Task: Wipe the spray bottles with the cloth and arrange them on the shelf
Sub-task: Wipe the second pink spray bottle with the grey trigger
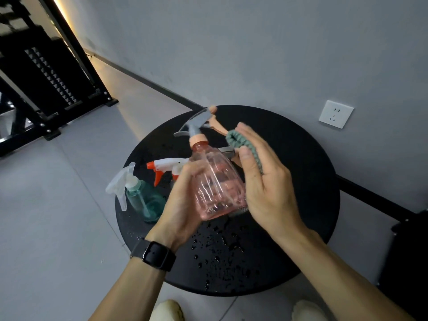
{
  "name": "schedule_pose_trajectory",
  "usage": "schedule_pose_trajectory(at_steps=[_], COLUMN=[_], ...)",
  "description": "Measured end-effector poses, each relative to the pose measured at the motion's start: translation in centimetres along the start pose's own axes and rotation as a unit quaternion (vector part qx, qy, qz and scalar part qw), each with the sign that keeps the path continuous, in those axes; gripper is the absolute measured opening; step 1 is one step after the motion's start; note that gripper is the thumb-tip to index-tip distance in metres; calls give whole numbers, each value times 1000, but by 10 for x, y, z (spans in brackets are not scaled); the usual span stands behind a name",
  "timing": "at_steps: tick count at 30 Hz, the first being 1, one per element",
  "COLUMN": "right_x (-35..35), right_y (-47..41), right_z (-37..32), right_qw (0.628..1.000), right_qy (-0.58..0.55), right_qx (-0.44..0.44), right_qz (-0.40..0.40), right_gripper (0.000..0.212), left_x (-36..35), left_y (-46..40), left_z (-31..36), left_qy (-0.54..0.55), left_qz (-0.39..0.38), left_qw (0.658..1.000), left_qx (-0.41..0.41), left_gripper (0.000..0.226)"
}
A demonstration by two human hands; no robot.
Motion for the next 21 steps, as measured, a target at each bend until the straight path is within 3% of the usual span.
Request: schedule_pose_trajectory(at_steps=[4, 9, 13, 21], right_x=[20, 12, 6, -6], right_y=[-11, -14, -13, -8], right_z=[-4, 4, 20, 20], right_qw=[994, 970, 969, 969], right_qy=[93, 221, 220, 192], right_qx=[56, 96, 66, 79], right_qz=[30, -36, -94, -132], right_gripper=[38, 42, 45, 43], left_x=[-4, -26, -24, -14], left_y=[2, 7, 4, 0], left_z=[-4, -17, -18, -18], left_qy=[-98, -187, -212, -182], left_qz=[-38, -84, -74, -49], left_qw=[994, 979, 974, 982], left_qx=[-14, -6, -13, -2], left_gripper=[63, 63, 62, 64])
Point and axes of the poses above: each hand's wrist, its own y-axis away from the middle knuckle, its own x-axis out of the back of the hand, z = x × y, the point moved 10 cm from there along -y, towards the middle knuckle, and after that the axes turned 1 degree about x, right-handed, at the moved point
